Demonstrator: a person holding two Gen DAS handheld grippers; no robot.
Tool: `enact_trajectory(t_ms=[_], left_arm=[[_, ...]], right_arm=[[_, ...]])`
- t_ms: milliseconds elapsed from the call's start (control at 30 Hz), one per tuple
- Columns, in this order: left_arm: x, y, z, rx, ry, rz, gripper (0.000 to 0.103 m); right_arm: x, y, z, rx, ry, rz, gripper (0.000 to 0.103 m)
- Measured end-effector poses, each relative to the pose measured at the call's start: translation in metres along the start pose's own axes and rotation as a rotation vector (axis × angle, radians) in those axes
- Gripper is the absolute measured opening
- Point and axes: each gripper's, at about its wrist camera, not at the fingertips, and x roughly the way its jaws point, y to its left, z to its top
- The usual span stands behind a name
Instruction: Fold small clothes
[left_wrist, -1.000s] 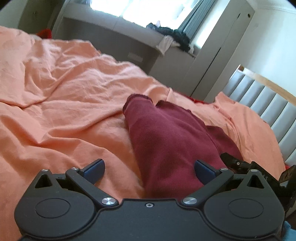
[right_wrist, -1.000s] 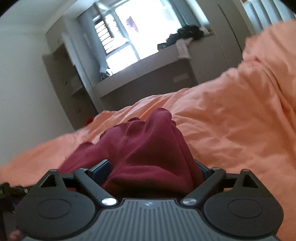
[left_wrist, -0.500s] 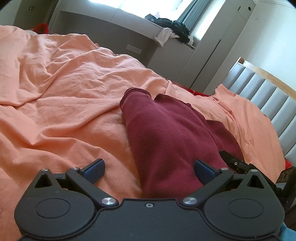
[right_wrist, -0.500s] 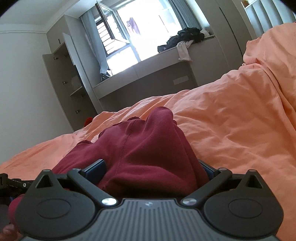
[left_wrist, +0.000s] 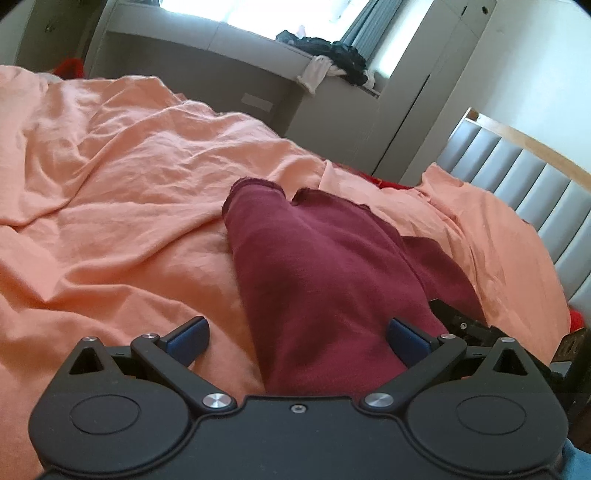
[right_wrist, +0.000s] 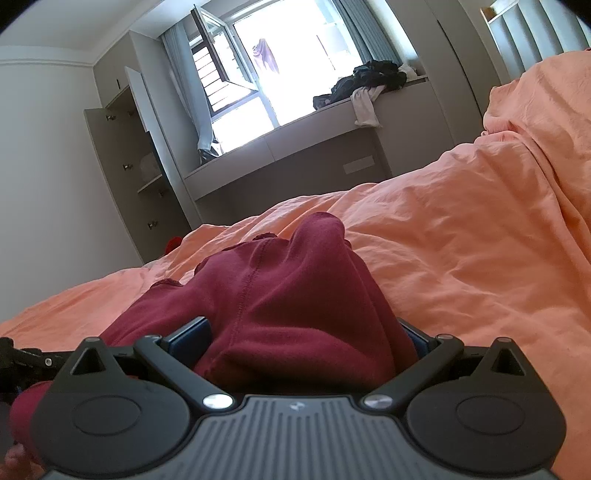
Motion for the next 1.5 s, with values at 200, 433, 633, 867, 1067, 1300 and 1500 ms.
enact_trajectory(t_ms=[200, 433, 633, 867, 1067, 1300, 1500], left_arm=[[0.007, 0.010, 0.006, -0.023, 0.058, -0.025, 0.103], [0.008, 0.009, 0.006, -0.022, 0.063, -0.023, 0.100], [0.006, 0.003, 0.011, -0.005, 0.042, -0.078, 0.060], [-0.004, -0.010, 0.013, 0.057, -0.046, -0.035, 0.023], [-0.037, -0.021, 0.026, 0.179, -0.200, 0.020, 0.020], [-0.065, -0.009, 0.040, 0.268, -0.344, 0.116, 0.021], [-0.043, 0.003, 0.034, 0.263, -0.279, 0.144, 0.021]], right_arm=[[0.000, 0.001, 0.000, -0.011, 0.001, -0.008, 0.102], [-0.002, 0.003, 0.001, -0.003, 0.007, 0.024, 0.084], [-0.007, 0.014, 0.003, -0.022, 0.005, 0.078, 0.045], [-0.021, 0.043, 0.005, -0.195, -0.088, 0.048, 0.038], [-0.032, 0.079, 0.004, -0.358, -0.216, 0.060, 0.037], [-0.010, 0.123, 0.011, -0.480, -0.301, 0.111, 0.037], [0.022, 0.129, 0.010, -0.489, -0.217, 0.094, 0.037]])
